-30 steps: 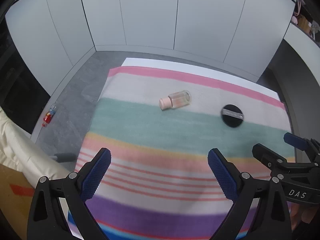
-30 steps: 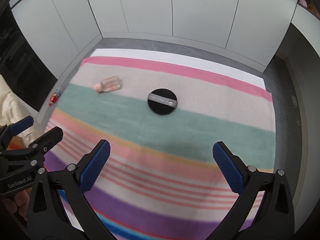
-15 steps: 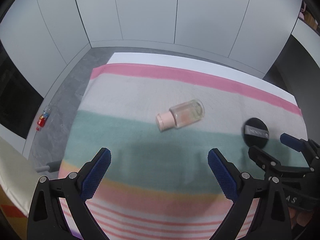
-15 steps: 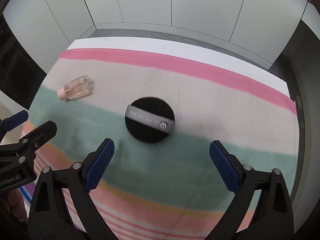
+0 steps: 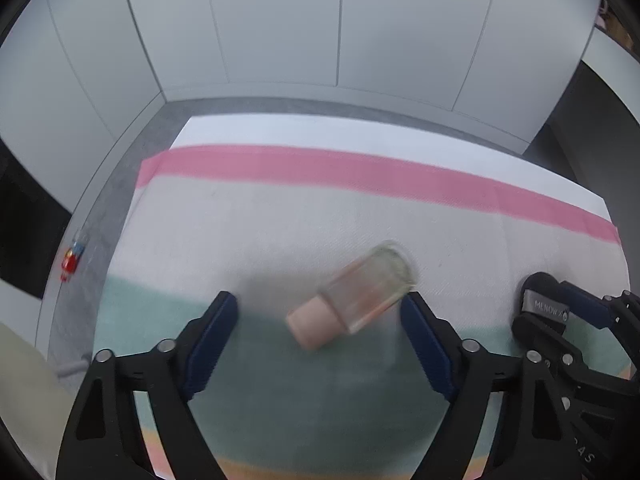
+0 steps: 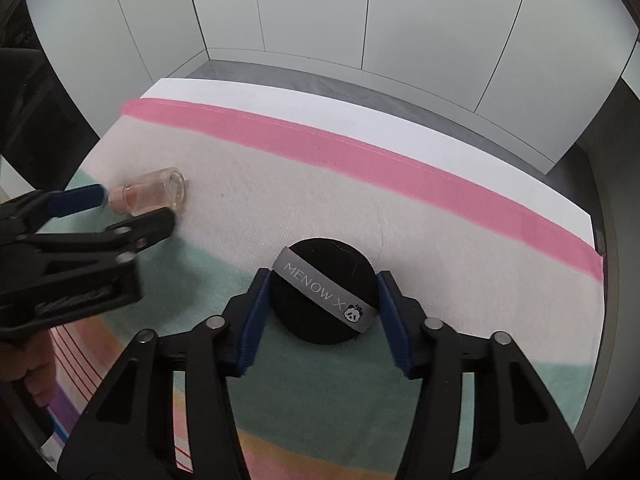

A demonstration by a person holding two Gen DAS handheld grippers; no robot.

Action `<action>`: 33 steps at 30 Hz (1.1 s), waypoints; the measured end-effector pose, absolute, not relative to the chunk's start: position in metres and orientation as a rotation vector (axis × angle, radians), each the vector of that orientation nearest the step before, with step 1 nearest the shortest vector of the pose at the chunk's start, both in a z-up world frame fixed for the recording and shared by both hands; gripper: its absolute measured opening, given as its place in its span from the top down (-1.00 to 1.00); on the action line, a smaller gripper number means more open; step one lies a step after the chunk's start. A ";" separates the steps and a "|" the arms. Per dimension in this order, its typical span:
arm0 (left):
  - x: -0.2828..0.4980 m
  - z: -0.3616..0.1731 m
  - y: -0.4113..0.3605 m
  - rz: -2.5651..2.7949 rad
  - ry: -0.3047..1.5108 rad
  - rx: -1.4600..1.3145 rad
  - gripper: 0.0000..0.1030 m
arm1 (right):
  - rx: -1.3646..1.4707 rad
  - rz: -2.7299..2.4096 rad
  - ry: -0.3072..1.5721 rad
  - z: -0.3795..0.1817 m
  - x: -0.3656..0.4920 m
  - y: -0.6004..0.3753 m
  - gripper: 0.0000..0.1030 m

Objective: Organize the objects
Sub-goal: 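Grasp the small glass bottle with the left gripper while the right grasps the black round puff, then carry the glass bottle with the left gripper while the right carries the black puff to the cardboard box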

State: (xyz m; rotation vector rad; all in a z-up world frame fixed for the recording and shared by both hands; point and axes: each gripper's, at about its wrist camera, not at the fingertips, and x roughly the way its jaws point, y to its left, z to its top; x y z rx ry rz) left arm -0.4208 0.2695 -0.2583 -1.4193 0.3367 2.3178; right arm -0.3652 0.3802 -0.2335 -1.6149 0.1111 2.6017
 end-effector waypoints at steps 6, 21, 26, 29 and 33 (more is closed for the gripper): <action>-0.416 -0.250 0.283 2.283 0.337 -1.404 0.46 | -1.617 2.617 0.087 -0.233 -0.361 0.377 -0.03; -0.362 -0.204 0.270 2.270 0.238 -1.416 0.47 | -1.618 2.589 0.125 -0.189 -0.318 0.379 -0.03; -0.337 -0.177 0.247 2.266 0.214 -1.409 0.47 | -1.601 2.580 0.149 -0.166 -0.295 0.376 -0.03; -0.320 -0.162 0.234 2.271 0.183 -1.403 0.47 | -1.602 2.573 0.156 -0.152 -0.279 0.373 -0.03; -0.290 -0.146 0.221 2.267 0.161 -1.396 0.47 | -1.574 2.581 0.141 -0.129 -0.255 0.367 -0.03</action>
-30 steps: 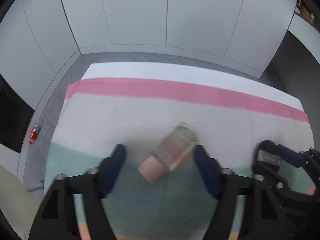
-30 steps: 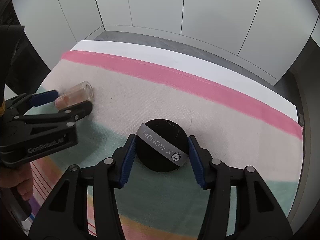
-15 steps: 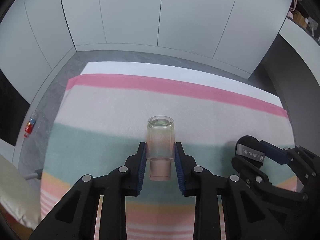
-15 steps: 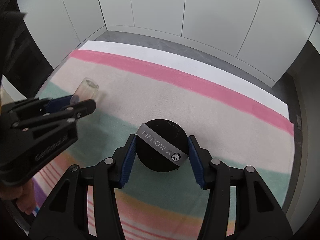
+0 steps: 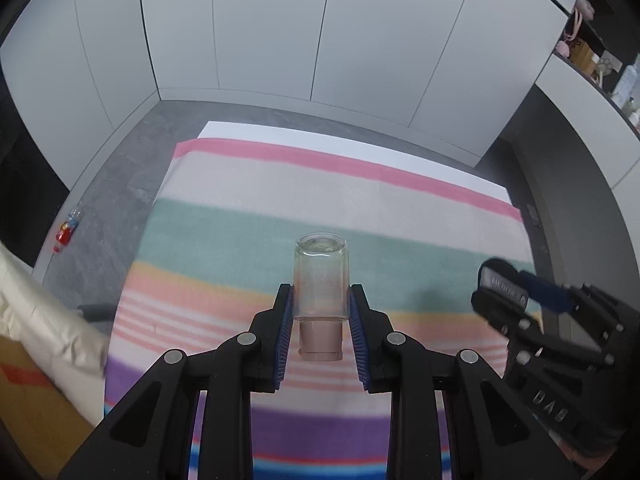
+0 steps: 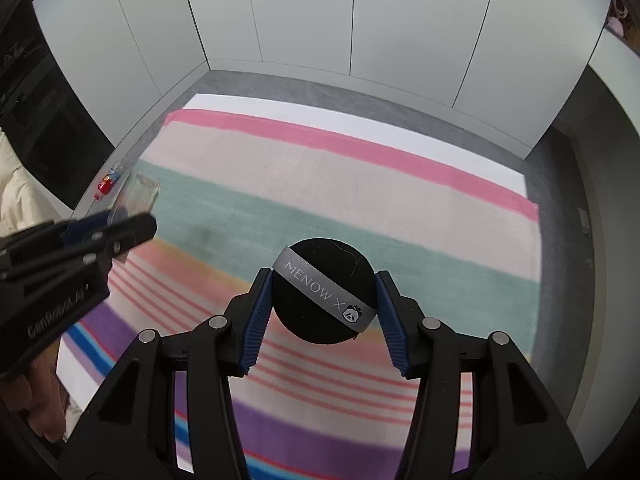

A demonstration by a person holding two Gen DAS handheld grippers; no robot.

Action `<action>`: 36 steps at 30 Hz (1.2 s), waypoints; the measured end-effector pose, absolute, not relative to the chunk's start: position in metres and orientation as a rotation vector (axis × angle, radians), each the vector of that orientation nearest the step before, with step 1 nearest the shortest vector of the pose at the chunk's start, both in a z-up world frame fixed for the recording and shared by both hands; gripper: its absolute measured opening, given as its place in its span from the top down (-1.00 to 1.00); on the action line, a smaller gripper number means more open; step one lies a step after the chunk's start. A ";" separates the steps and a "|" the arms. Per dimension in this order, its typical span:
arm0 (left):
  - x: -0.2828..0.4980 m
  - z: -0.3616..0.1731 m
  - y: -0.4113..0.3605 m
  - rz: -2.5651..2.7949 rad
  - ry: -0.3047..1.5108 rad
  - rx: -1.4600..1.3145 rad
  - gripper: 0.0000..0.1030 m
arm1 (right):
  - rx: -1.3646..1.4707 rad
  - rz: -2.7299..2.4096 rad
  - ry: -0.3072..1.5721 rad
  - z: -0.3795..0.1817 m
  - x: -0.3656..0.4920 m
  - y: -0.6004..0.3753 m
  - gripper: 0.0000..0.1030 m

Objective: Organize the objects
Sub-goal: 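Carry the glass bottle with the left gripper while the right carries the black puff to the cardboard box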

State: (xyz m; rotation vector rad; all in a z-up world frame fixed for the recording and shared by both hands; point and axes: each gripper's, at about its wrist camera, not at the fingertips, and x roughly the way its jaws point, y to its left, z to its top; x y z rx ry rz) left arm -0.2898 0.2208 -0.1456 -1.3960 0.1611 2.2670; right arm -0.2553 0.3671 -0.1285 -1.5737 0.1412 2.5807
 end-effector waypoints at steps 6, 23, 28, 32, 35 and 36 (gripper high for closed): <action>-0.258 -0.112 0.203 2.284 0.139 -1.359 0.47 | -1.523 2.594 0.107 -0.089 -0.220 0.357 -0.03; -0.194 -0.017 0.124 2.378 0.127 -1.205 0.47 | -1.367 2.687 0.117 0.003 -0.155 0.304 -0.03; -0.181 -0.005 0.098 2.404 0.098 -1.203 0.47 | -1.350 2.711 0.126 0.014 -0.148 0.282 -0.03; -0.171 0.002 0.076 2.429 0.076 -1.197 0.47 | -1.344 2.741 0.098 0.021 -0.142 0.260 -0.03; -0.164 0.006 0.061 2.449 0.068 -1.193 0.47 | -1.345 2.760 0.098 0.023 -0.139 0.247 -0.03; -0.162 0.007 0.056 2.457 0.066 -1.191 0.47 | -1.349 2.768 0.093 0.024 -0.139 0.241 -0.03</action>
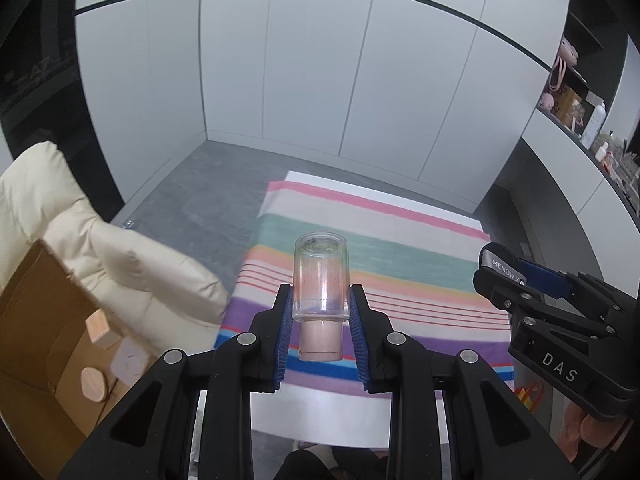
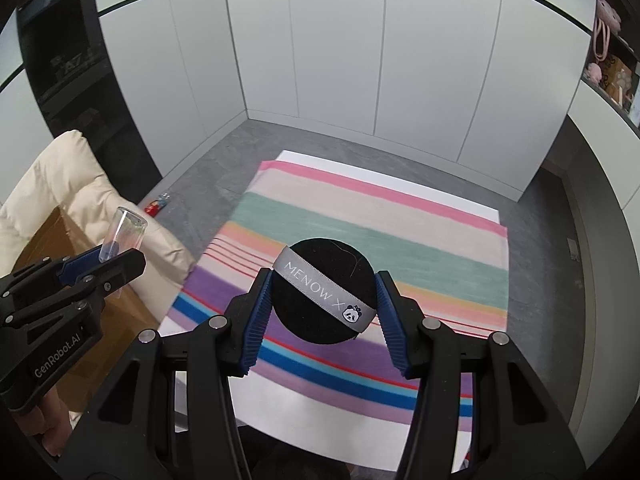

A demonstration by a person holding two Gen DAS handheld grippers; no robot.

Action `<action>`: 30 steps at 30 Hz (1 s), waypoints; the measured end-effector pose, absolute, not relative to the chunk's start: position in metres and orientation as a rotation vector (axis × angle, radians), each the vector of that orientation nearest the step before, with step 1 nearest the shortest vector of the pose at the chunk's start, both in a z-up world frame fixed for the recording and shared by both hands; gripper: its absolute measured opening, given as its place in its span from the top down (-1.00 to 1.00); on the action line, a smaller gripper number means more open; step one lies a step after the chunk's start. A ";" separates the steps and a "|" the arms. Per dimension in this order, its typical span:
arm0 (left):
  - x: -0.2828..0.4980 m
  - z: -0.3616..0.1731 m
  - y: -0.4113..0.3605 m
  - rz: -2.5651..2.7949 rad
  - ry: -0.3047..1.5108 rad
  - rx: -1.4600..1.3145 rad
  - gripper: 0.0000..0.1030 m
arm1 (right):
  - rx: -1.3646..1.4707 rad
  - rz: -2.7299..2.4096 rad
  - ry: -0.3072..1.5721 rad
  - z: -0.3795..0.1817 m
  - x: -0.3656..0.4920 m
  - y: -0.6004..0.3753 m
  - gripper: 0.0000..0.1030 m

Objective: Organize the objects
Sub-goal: 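Carry the glass bottle with the left gripper while the right carries the black puff to the cardboard box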

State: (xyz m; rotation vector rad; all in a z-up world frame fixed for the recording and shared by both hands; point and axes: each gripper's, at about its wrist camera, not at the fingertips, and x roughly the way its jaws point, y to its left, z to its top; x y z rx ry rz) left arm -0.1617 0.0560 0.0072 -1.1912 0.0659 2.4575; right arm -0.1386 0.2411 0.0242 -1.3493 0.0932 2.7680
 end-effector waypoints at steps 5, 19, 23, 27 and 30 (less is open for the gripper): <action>-0.154 0.013 0.026 2.507 0.033 -1.189 0.47 | -1.356 2.811 0.055 0.030 -0.135 0.213 -0.03; -0.132 0.033 -0.061 2.643 -0.043 -1.188 0.47 | -1.393 2.939 -0.013 0.044 -0.134 0.137 -0.03; -0.128 0.033 -0.084 2.680 -0.074 -1.198 0.47 | -1.415 2.966 -0.024 0.045 -0.132 0.115 -0.03; -0.123 0.030 -0.108 2.712 -0.097 -1.220 0.47 | -1.431 3.005 -0.073 0.046 -0.129 0.087 -0.03; -0.117 0.027 -0.128 2.742 -0.116 -1.233 0.47 | -1.445 3.042 -0.110 0.046 -0.125 0.065 -0.03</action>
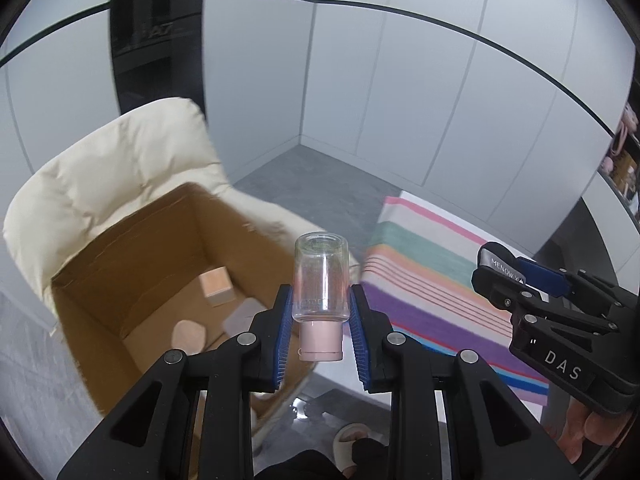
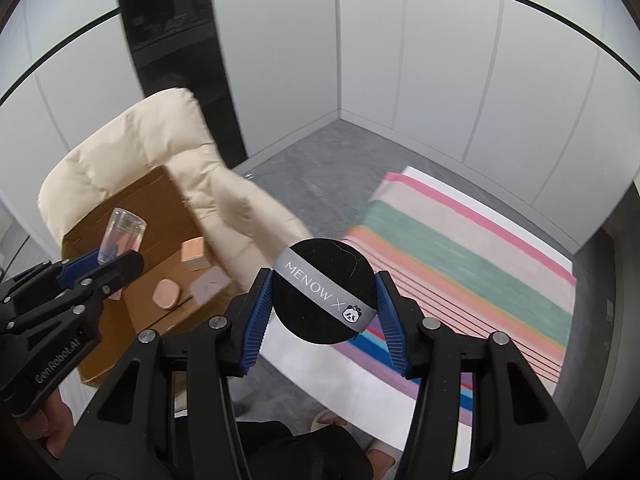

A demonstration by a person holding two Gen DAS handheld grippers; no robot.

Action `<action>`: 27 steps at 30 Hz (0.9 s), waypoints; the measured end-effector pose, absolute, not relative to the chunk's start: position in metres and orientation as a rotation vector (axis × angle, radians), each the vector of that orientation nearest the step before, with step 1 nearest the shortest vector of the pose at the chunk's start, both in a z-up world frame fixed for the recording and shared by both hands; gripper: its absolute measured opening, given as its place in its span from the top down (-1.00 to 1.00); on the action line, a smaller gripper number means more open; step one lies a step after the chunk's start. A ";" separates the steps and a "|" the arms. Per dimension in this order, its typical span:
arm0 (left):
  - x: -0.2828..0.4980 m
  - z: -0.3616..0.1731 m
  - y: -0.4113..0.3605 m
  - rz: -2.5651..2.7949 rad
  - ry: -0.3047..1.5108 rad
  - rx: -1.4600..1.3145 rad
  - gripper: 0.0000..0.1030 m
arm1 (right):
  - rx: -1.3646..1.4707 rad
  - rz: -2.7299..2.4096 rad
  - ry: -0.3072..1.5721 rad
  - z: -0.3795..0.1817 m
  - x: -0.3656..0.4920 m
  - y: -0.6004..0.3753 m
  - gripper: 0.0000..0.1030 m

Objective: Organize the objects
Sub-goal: 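Carry the glass bottle with the left gripper while the right carries the black puff to the cardboard box, then open the left gripper dropping the bottle while the right releases the black puff into the box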

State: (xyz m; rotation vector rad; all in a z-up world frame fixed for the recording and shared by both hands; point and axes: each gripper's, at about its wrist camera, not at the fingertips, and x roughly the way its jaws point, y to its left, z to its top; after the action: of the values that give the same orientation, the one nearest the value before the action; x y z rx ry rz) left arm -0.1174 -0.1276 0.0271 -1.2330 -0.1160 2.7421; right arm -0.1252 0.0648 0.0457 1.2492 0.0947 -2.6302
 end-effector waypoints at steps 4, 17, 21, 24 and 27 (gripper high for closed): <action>-0.111 0.024 -0.155 2.777 -0.162 -1.257 0.47 | 1.236 -2.586 0.142 0.044 -0.122 0.035 -0.03; -0.102 -0.004 -0.229 2.862 -0.237 -1.365 0.46 | 1.193 -2.428 0.264 0.033 -0.124 -0.060 -0.03; -0.101 -0.016 -0.241 2.846 -0.257 -1.390 0.46 | 1.223 -2.383 0.288 0.019 -0.129 -0.081 -0.03; -0.099 -0.023 -0.247 2.854 -0.235 -1.399 0.45 | 1.250 -2.349 0.319 0.005 -0.133 -0.095 -0.03; -0.097 -0.028 -0.253 2.880 -0.239 -1.419 0.36 | 1.277 -2.315 0.339 -0.007 -0.133 -0.106 -0.03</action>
State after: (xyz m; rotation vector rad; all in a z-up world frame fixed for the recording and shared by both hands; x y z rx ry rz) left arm -0.0970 -0.2527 -0.0281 -1.4195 -0.2385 2.8801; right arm -0.1329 -0.1061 -0.0071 1.2773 0.3394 -2.3149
